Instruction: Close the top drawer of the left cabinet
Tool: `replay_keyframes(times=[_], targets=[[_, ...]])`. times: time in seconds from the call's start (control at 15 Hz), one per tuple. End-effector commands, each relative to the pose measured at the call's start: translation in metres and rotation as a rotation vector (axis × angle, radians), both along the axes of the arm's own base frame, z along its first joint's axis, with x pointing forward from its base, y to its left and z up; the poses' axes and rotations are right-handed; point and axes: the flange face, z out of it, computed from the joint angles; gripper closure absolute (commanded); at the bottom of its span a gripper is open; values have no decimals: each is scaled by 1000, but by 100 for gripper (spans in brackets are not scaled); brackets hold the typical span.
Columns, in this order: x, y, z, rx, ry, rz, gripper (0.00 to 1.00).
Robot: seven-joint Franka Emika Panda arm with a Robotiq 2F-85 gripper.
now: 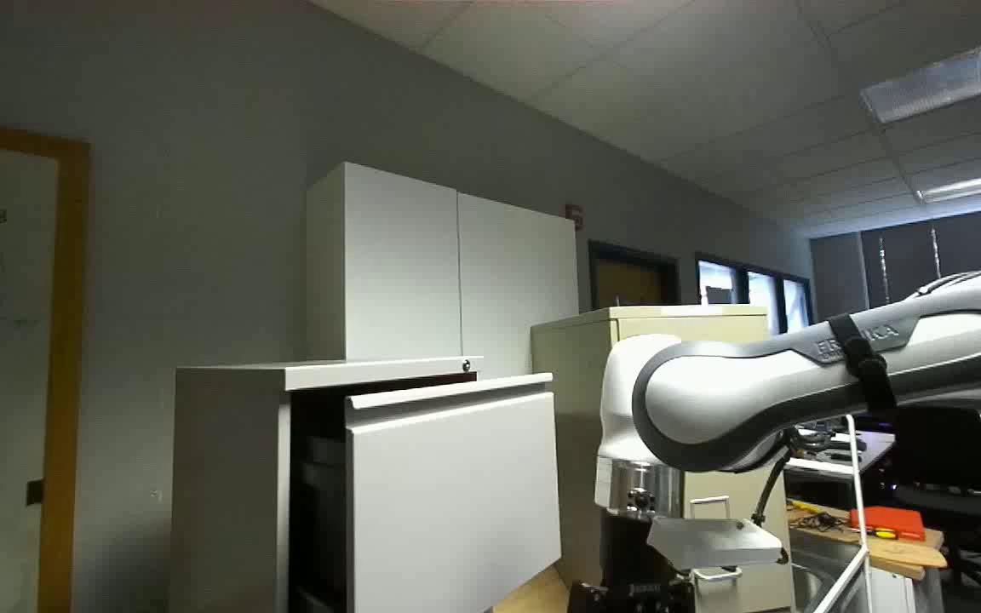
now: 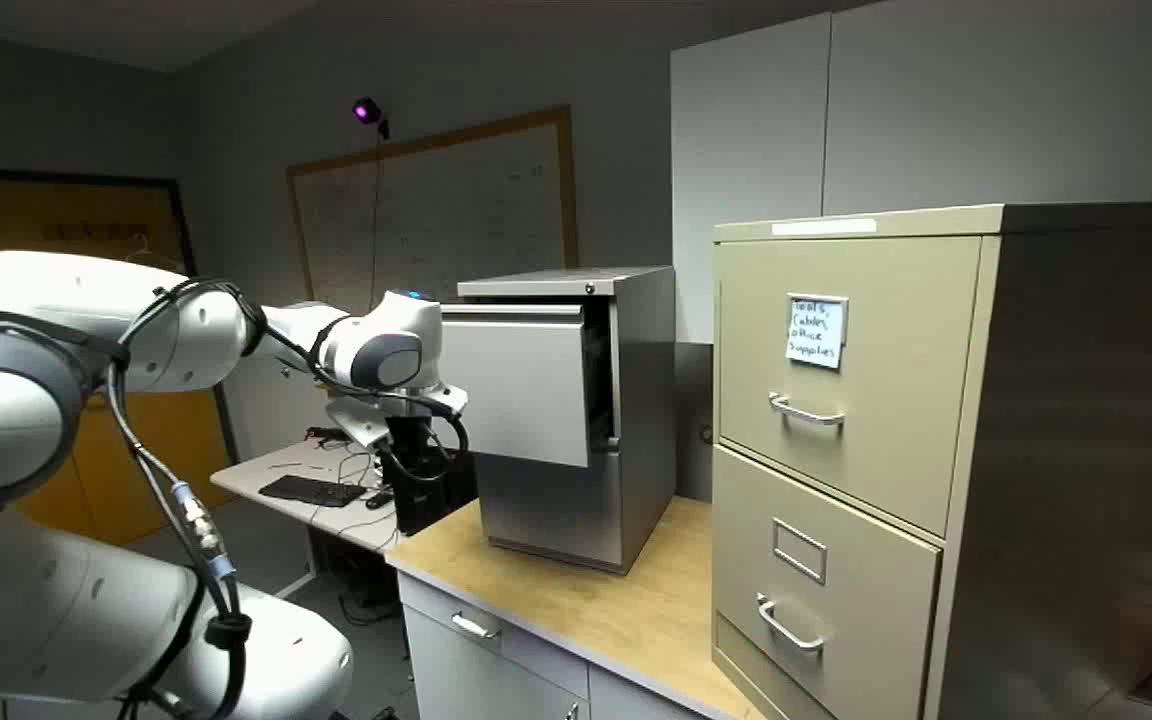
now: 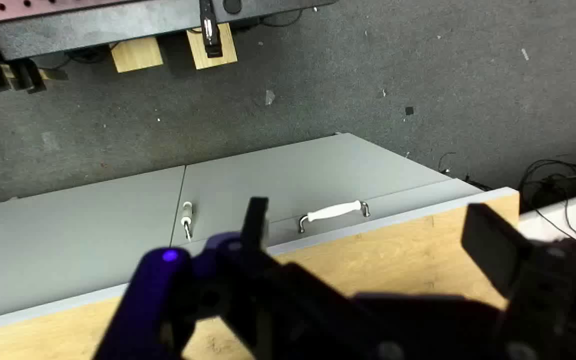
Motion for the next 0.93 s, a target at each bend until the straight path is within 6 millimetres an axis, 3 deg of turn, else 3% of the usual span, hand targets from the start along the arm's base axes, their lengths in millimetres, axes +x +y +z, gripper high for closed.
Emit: replay_keyframes(times=[0.0,0.53,0.87], targets=[[0,0,1,0,-1,0,0],[2,-1,2,0,-8,-11,0],[16,-11,16,8,-99,-62,0]])
